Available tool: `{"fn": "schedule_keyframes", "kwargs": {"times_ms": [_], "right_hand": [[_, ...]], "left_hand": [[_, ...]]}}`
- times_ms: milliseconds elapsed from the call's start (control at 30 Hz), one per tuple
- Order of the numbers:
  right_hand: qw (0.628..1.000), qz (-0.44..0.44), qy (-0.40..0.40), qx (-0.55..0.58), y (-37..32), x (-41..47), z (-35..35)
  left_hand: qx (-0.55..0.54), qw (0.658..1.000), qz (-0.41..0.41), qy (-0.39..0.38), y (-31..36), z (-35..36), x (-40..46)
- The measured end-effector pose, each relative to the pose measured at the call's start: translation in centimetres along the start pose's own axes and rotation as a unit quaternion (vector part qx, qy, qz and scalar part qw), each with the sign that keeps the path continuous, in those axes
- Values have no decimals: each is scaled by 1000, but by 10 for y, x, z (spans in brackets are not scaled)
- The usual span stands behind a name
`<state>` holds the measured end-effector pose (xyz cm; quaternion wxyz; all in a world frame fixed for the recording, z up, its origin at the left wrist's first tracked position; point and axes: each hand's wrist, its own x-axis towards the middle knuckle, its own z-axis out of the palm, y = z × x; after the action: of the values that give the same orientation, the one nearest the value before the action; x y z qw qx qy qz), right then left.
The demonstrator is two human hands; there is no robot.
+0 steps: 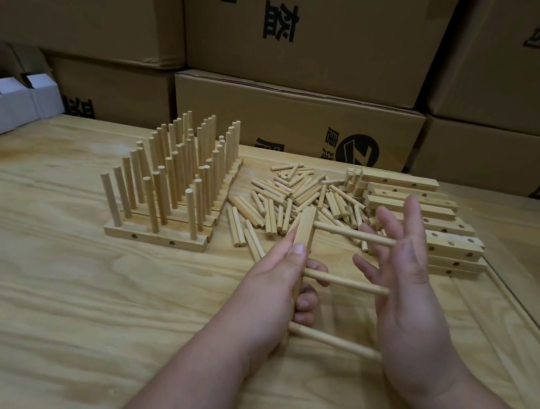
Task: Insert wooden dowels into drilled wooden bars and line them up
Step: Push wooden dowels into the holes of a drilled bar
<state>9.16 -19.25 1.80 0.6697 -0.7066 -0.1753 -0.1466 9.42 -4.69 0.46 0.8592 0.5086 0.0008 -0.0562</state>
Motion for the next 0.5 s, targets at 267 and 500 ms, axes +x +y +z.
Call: {"fn": "schedule_keyframes", "kwargs": {"times_ms": [267, 500], "right_hand": [[994, 9, 49, 102, -7, 13, -11], [970, -108, 76, -203, -9, 17, -21]], "left_hand": [[-134, 988, -55, 52, 10, -6, 5], [-157, 980, -98, 68, 15, -12, 10]]}}
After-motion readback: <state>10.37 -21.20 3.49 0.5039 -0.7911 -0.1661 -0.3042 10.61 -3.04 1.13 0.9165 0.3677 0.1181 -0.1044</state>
